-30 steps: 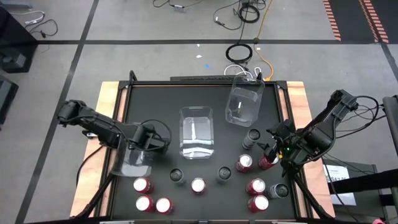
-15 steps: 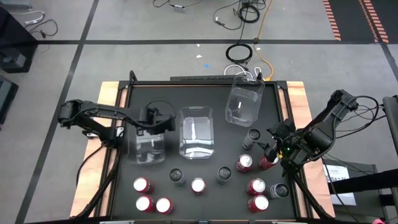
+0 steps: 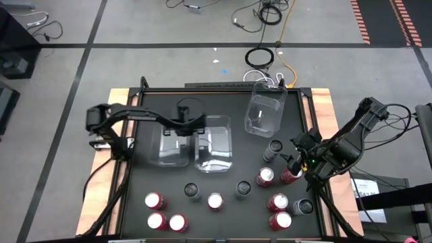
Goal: Sort soda cans
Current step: Adjust the left transparent bin
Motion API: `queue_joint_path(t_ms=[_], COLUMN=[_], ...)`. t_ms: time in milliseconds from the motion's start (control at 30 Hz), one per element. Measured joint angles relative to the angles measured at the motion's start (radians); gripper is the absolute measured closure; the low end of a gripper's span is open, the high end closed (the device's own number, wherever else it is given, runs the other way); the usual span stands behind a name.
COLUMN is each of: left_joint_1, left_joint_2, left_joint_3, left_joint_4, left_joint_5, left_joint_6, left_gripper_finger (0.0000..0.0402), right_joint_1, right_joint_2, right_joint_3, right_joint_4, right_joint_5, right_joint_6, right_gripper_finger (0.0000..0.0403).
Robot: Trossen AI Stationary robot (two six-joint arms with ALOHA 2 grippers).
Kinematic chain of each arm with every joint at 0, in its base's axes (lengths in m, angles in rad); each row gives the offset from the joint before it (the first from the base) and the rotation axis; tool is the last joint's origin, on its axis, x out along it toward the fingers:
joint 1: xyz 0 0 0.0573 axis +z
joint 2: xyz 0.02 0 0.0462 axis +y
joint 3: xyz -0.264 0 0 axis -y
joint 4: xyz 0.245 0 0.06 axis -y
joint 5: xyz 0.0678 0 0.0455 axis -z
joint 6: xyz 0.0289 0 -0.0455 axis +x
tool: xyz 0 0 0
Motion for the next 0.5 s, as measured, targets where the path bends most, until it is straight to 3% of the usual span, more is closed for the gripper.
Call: queue_joint_path(t_ms=[200, 500], left_joint_1=[-0.007, -0.017], left_joint_2=[0.099, 0.123], left_joint_3=[0.102, 0.124], left_joint_4=[-0.067, -0.067], left_joint_5=[0.03, 0.043], left_joint_6=[-0.009, -0.032], left_gripper_finger=[0.0394, 0.038], right_joint_1=[0.0, 0.0], right_joint_2=[0.0, 0.0], right_joint_3=[0.0, 0.0], right_joint_4=[-0.002, -0.002], right_joint_5=[-0.002, -0.001], right_joint_6=[0.0, -0.004], right_gripper_finger=[0.0046, 0.0046])
